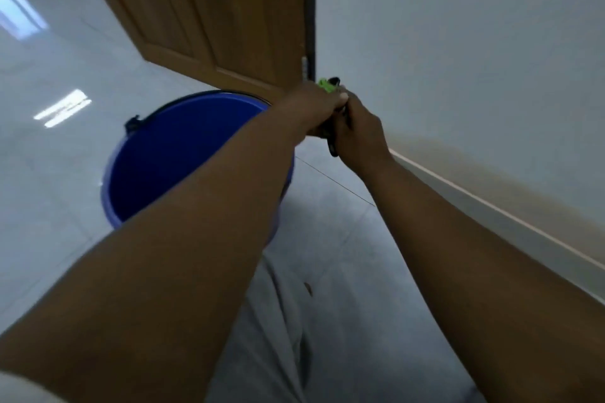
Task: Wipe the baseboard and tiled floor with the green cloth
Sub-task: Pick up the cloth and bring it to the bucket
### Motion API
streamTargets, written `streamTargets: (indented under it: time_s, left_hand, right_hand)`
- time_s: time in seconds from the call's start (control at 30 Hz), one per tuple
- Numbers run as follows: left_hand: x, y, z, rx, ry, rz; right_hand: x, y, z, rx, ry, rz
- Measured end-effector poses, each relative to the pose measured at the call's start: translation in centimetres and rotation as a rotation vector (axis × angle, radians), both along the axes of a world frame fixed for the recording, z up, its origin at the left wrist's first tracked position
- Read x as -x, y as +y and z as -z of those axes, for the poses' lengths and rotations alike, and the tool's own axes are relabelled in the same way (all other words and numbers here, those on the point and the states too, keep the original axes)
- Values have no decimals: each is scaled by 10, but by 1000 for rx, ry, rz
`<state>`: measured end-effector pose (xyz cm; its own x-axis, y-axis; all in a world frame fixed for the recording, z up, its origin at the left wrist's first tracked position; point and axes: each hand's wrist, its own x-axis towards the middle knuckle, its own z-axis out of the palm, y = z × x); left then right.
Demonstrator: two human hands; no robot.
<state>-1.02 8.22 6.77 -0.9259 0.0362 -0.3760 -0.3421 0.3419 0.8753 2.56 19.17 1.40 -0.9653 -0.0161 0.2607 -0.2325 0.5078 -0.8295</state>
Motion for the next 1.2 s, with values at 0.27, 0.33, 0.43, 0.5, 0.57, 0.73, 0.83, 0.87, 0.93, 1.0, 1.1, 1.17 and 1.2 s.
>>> streamTargets:
  time_s: [0.27,0.33,0.43,0.5,0.57,0.73,0.83,0.87,0.93,1.0,1.1,1.17,1.2]
  left_hand:
    - [-9,-113,-32,-59,-52,-152]
    - [-13,-120,-22,-210,-95,-194]
    - [-10,-124,2,-422,-206,-253]
    - [-5,-123,16,-436,-247,-288]
    - [-1,-123,27,-309,-254,-288]
    - [0,-119,47,40,-380,-60]
    - [5,-115,57,204,-404,79]
    - [7,-116,59,242,-398,96]
    - [8,-116,62,303,-394,127]
    - [9,-115,64,359,-419,196]
    - [7,-113,60,447,-421,282]
    - [8,-111,57,510,-371,306]
    - [9,-110,58,531,-354,326]
  right_hand:
    - [22,-96,-34,-77,11,-311]
    - [29,-97,-32,-184,-11,-360]
    - [37,-82,-36,-466,87,-465]
    - [41,-70,-35,-635,124,-537]
    - [47,-60,-22,-791,71,-592]
    - [37,-36,22,-996,30,-677]
    - [26,-31,32,-872,91,-619]
    - [23,-30,33,-830,110,-588]
    - [16,-27,38,-743,111,-514]
    - [8,-22,45,-652,85,-449]
    - [0,-19,55,-604,8,-428]
    - [-1,-20,54,-562,-70,-408]
    - [-1,-20,53,-530,-99,-397]
